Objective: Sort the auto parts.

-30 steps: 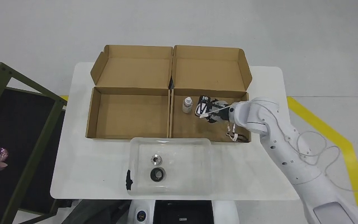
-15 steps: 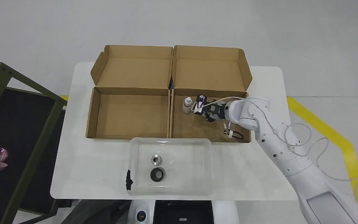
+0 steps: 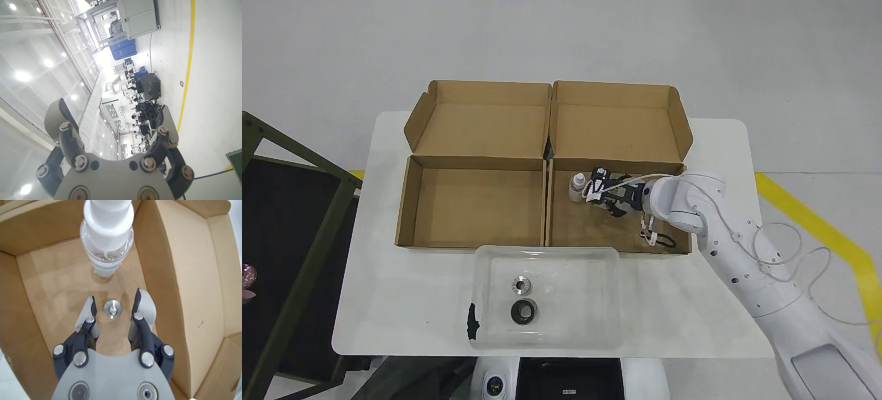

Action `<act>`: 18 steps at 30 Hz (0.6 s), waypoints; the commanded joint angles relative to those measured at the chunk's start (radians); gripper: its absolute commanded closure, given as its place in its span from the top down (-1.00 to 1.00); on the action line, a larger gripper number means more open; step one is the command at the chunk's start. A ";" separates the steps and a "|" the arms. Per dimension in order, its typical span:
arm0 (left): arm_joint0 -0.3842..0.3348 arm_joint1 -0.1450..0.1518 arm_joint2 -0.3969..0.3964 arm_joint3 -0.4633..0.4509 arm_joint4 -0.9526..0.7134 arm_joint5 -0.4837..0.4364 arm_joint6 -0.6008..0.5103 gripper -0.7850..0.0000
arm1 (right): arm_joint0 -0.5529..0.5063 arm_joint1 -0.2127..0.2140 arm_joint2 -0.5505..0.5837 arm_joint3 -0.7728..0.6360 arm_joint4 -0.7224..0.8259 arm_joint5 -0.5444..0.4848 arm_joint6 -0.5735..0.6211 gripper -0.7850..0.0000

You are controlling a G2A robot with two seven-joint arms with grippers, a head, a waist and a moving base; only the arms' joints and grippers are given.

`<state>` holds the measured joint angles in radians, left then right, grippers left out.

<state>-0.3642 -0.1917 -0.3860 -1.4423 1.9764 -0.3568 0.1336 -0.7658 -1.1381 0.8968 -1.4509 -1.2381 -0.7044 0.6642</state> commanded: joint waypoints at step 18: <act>0.000 0.000 0.000 0.000 0.000 0.000 0.000 1.00 | -0.269 0.058 0.130 -0.457 0.047 -0.051 0.017 -0.01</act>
<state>-0.3642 -0.1916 -0.3860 -1.4423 1.9764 -0.3568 0.1336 -1.0288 -1.0801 1.0338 -1.8947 -1.1916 -0.7490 0.6831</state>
